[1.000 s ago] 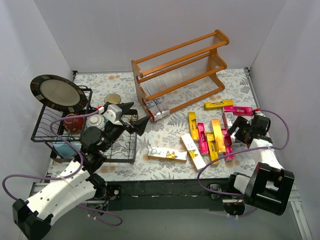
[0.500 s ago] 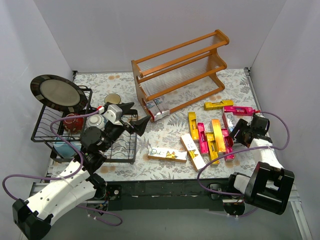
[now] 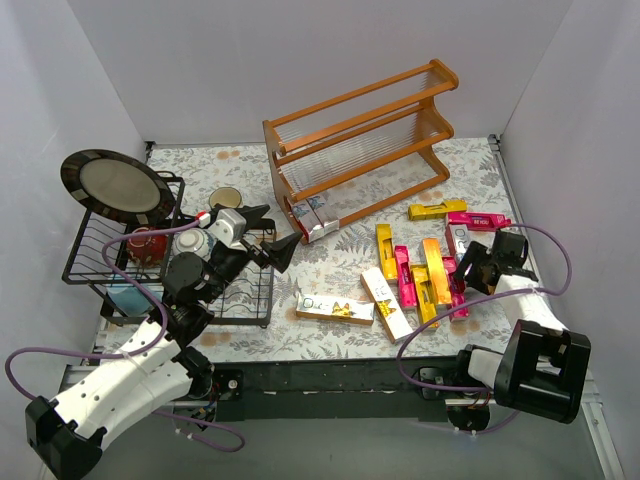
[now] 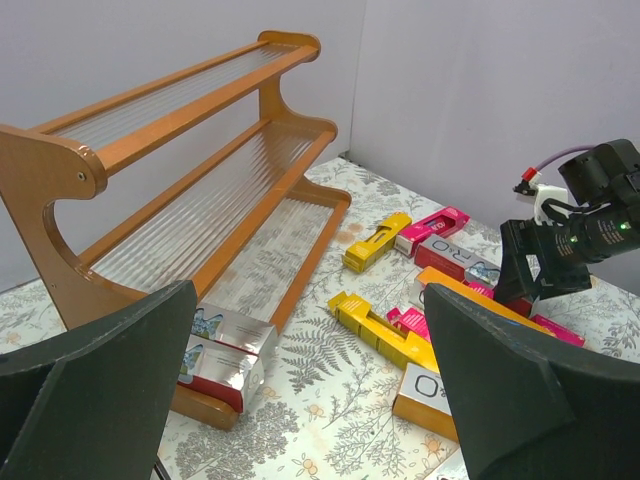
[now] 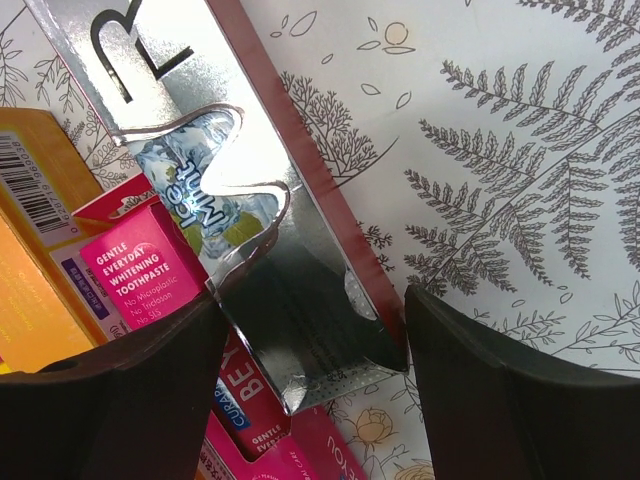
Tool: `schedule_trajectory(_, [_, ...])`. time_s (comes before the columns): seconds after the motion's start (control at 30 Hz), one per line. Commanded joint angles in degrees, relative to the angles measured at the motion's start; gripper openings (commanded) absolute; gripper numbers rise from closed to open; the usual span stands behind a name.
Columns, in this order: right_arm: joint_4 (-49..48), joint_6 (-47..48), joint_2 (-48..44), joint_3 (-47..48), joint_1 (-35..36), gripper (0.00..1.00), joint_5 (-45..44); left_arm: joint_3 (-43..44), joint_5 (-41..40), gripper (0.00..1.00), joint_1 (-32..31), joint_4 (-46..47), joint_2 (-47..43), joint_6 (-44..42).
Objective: Place and organize the toothpastes onto the shelf
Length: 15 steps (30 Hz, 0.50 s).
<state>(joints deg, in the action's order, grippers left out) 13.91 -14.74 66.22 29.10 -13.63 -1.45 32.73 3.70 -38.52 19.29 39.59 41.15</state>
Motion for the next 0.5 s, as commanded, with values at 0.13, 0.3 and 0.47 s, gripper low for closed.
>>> schedule_trajectory(0.13, [-0.6,2.0,2.0,1.3,2.7,0.76,-0.8,1.5,1.3,0.98,-0.3,0.1,0.0,-0.7])
schedule_trajectory(0.3, [-1.3,2.3,1.5,1.3,4.5,0.73,-1.9,1.5,1.4,0.98,-0.3,0.2,0.0,-0.8])
schedule_trajectory(0.47, [-1.0,1.9,-3.2,0.4,4.7,0.60,-2.2,1.5,1.7,0.98,-0.3,0.1,0.1,-0.8])
